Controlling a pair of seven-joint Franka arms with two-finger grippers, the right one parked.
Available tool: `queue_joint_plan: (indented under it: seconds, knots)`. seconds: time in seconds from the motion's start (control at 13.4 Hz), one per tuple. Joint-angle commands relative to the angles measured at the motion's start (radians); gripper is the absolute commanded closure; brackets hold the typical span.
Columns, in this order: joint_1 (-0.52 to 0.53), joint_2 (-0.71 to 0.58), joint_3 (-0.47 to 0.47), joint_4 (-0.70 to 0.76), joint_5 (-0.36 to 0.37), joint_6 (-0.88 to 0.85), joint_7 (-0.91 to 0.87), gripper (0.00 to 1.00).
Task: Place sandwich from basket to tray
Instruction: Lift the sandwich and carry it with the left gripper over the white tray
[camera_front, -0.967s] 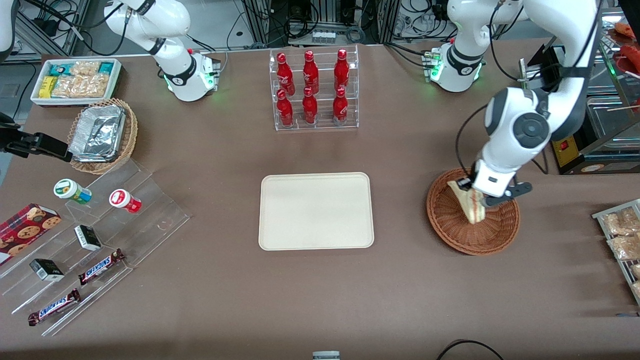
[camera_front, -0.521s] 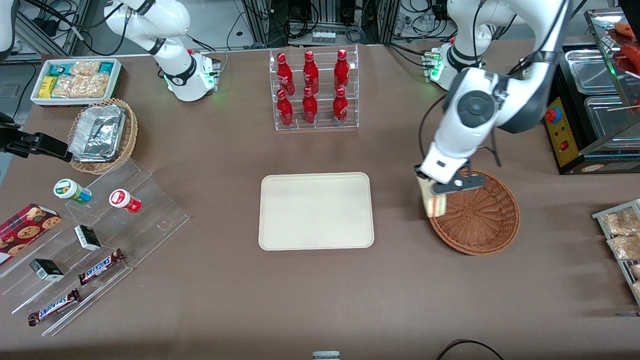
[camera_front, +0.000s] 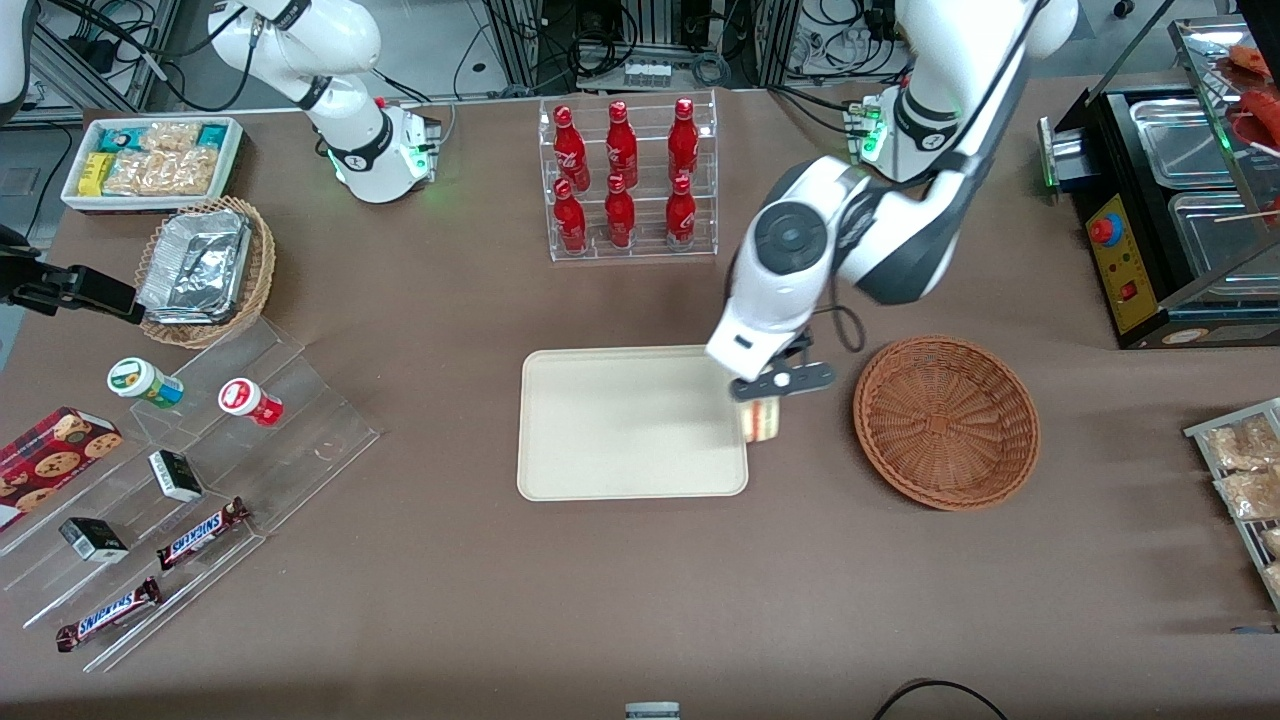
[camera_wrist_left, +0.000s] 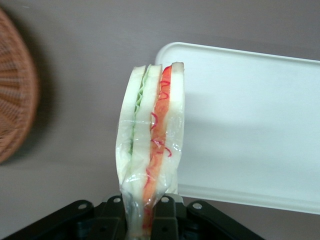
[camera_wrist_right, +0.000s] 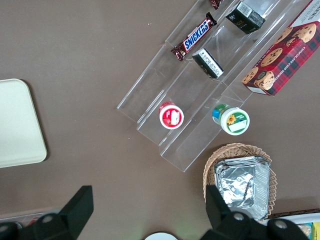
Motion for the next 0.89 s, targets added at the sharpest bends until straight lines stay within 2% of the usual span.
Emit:
queue_joint_plan:
  seconds: [0.0,0.3,0.82]
  knots:
    - [-0.038,0.128,0.011,0.150,0.021,-0.044,-0.021,1.00]
    - [-0.085,0.225,0.011,0.232,0.053,-0.064,0.002,1.00]
    - [-0.142,0.341,0.019,0.315,0.068,-0.053,-0.002,1.00]
